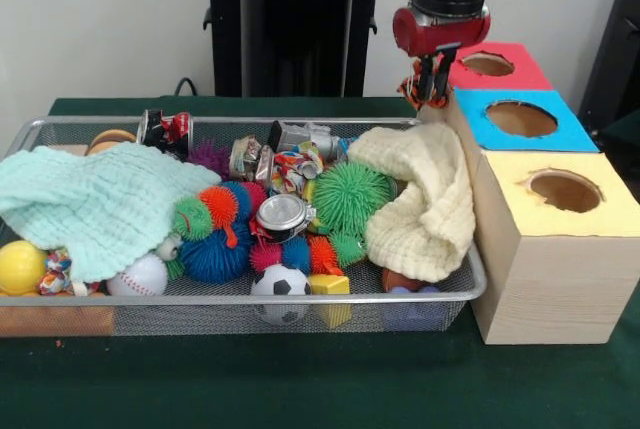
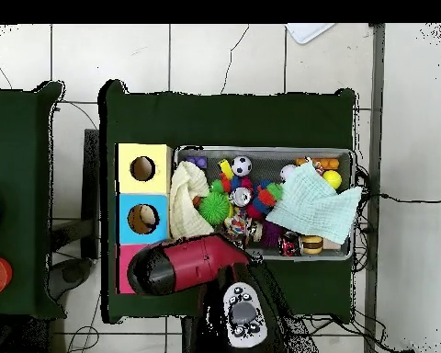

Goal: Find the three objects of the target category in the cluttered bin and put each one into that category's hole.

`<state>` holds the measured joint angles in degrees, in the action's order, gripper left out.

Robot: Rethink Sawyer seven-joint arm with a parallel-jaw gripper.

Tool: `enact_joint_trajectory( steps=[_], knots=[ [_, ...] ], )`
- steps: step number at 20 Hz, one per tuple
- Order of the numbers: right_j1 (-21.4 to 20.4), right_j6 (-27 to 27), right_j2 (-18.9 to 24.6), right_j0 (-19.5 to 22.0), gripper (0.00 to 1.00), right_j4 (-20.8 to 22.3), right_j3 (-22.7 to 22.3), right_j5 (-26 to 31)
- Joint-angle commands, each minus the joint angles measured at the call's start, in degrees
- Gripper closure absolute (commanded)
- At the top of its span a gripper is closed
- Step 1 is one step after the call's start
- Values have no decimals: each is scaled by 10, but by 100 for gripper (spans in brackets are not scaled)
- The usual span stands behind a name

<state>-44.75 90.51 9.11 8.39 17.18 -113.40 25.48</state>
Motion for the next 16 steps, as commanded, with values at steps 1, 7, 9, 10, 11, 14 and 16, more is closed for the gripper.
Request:
enact_joint_trajectory(
  steps=[1, 7, 9, 10, 11, 14, 16],
  knots=[
    [-32, 141, 39, -28, 100, -68, -161, -12],
    [-29, 173, 52, -56, 100, -118, -196, -63],
    [-15, 179, 50, -64, 100, -128, -201, -85],
    [-12, 182, 48, -69, 100, -135, -205, -92],
    [-11, 183, 47, -73, 100, -140, -208, -99],
    [-7, 174, 37, -85, 100, -149, -207, -100],
    [-5, 166, 29, -89, 100, -152, -204, -97]
  ],
)
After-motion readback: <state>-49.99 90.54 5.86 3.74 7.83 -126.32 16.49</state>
